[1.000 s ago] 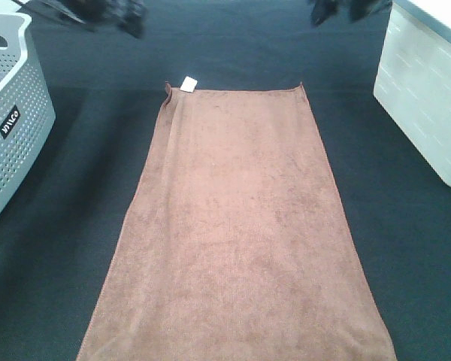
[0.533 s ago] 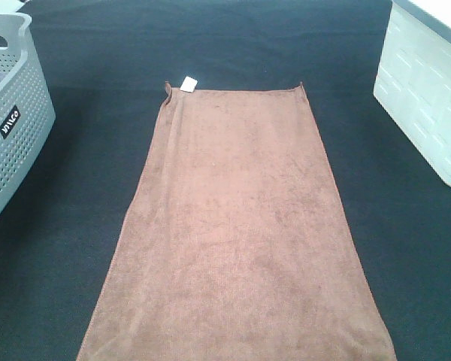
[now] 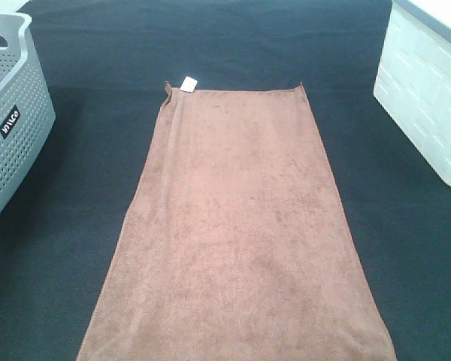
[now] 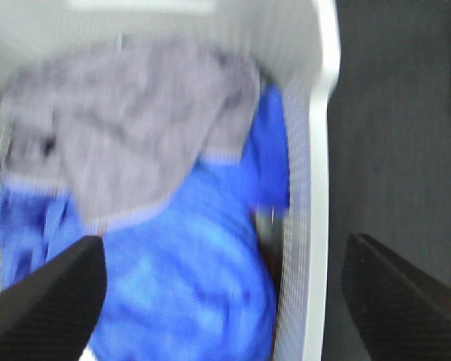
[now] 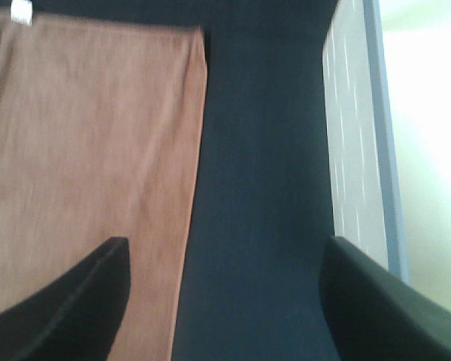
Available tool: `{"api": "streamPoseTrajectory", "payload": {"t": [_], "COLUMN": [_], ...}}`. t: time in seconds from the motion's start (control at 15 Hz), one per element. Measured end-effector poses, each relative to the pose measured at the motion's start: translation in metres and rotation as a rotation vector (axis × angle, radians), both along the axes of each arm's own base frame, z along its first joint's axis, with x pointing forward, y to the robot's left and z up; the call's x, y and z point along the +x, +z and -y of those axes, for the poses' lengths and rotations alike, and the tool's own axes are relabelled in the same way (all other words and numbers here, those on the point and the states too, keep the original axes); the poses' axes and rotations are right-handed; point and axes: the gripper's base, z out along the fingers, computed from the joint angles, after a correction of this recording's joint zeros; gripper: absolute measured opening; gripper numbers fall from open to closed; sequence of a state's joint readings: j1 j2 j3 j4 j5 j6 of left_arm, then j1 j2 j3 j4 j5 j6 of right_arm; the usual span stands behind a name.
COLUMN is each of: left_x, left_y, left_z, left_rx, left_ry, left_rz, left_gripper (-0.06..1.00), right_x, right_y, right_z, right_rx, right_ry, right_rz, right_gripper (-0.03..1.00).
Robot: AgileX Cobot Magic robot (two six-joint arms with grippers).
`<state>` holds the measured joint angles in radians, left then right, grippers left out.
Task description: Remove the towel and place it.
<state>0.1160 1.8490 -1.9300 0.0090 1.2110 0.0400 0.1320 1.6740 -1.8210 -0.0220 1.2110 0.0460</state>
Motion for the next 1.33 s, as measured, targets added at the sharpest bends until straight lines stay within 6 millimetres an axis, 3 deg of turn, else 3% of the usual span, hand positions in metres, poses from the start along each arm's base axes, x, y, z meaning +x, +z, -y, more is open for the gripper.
{"api": "streamPoseTrajectory", "payload": {"t": [0.27,0.33,0.53,0.87,1.13,1.33], "left_x": [-0.117,-0.156,-0.233,-0.331,-0.391,-0.416], "left_y": [0.014,0.014,0.011,-0.023,-0.061,-0.076], "left_z": [0.014,0.02,0.028,0.038,0.045,0.05], "left_rx": [-0.012,-0.014,-0.003,0.048,0.075,0.06], "left_ry": [0.001,0.001,0.0,-0.009,-0.01,-0.019], "left_rz": [-0.011,0.025,0.121,0.328,0.484,0.588], "left_gripper": [0.8,0.8,0.8,0.8,0.8,0.8], "right_x": [-0.12,-0.159,-0.225,-0.292,-0.324,-0.342], "right_y": [-0.005,-0.019,-0.052,-0.08,-0.1,-0.12], "right_z": [0.011,0.015,0.024,0.033,0.037,0.04], "right_rx": [0.055,0.063,0.079,0.091,0.105,0.078], "right_ry": [0.013,0.007,-0.026,0.003,0.015,0.064], "right_rz": [-0.041,-0.058,-0.061,0.118,0.267,0.344], "right_gripper": [0.65,0.65,0.65,0.65,0.65,0.65]}}
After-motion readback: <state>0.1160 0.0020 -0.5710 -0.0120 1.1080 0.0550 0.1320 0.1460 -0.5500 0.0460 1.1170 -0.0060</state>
